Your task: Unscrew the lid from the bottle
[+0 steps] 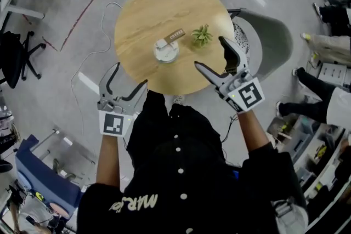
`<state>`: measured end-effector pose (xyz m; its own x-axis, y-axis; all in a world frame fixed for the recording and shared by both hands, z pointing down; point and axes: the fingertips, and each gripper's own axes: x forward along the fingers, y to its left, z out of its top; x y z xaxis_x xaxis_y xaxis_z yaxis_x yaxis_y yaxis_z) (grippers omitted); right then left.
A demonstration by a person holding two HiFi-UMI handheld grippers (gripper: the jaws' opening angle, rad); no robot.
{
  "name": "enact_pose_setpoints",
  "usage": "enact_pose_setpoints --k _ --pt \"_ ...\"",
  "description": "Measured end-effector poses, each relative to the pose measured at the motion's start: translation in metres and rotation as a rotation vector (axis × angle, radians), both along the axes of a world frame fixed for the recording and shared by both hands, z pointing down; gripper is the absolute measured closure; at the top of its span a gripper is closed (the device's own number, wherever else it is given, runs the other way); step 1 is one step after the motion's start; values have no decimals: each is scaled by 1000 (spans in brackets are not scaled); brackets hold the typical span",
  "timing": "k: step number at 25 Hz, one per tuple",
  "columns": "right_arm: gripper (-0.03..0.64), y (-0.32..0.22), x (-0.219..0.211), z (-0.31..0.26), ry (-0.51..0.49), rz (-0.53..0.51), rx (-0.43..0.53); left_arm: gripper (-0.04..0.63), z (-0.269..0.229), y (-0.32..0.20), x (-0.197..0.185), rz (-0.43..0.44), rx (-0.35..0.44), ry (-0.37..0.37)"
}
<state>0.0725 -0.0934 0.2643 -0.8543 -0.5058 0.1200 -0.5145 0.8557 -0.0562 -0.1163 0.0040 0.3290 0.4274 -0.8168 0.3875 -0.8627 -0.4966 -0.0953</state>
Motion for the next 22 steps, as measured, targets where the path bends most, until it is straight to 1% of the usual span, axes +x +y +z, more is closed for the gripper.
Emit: enact_pose_setpoints --k 2,5,9,14,17,22 --pt "208 1 -13 24 34 -35 -30 218 29 -9 12 52 -15 33" --pt "202 5 -28 63 124 -66 -102 216 68 -21 23 117 -31 49" --pt "199 9 -43 99 160 -99 -156 216 106 -33 37 190 -29 73" --pt "196 9 -57 129 201 -165 -157 215 145 -47 51 271 -21 93" --pt "190 8 -68 141 207 -200 -165 216 169 -55 57 309 -40 102" --pt "165 10 -80 157 238 -249 -177 213 199 -62 75 401 -59 59"
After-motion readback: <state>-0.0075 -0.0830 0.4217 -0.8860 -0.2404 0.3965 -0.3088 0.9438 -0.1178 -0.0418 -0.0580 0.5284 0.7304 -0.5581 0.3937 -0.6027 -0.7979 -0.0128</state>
